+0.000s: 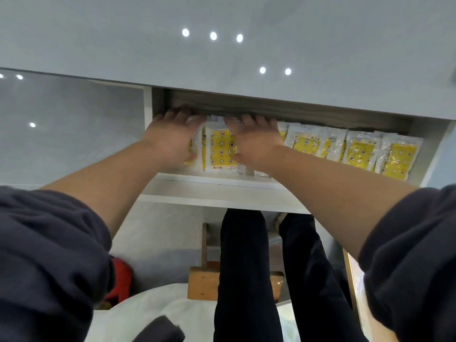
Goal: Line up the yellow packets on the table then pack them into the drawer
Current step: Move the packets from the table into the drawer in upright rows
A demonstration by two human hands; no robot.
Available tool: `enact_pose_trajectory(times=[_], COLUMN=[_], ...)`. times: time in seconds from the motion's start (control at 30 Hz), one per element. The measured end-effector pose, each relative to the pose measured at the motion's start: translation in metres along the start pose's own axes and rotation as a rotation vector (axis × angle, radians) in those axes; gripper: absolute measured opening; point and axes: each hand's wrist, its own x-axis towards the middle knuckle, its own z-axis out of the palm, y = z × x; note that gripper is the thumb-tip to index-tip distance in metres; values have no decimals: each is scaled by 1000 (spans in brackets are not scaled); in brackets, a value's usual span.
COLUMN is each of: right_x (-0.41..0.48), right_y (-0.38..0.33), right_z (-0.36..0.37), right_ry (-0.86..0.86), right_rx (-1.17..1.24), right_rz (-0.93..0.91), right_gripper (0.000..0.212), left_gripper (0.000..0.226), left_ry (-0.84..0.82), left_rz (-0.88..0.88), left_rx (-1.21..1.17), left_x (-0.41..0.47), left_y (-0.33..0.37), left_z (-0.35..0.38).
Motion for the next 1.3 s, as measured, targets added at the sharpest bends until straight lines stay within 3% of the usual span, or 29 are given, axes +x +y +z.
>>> enact_pose_trajectory(times=[0.2, 0.3, 0.47, 0.87, 1.2, 1.3], right_x=[13, 20, 17, 25, 19, 7], right_y=[8, 12, 12, 12, 9, 19], right_z=[1, 15, 42, 65, 56, 41], right_ry=[167, 220, 309, 524, 491, 458], right_rx=[145, 146, 72, 102, 124, 159], right_rz=[66, 122, -29, 3, 45, 12], right_gripper=[56, 47, 38, 35, 39, 43], left_gripper=[65, 54, 47, 48, 55, 52], left_ry=[233, 238, 321, 368, 403, 482], left_rz=[-15, 5, 54, 19, -1, -25], left_rx=[-130, -80, -11, 33, 31, 35], left_x=[21, 38, 37, 46, 43, 38], left_y=[21, 34, 37, 38, 38, 43], left_z=[-8, 7, 38, 54, 53, 47])
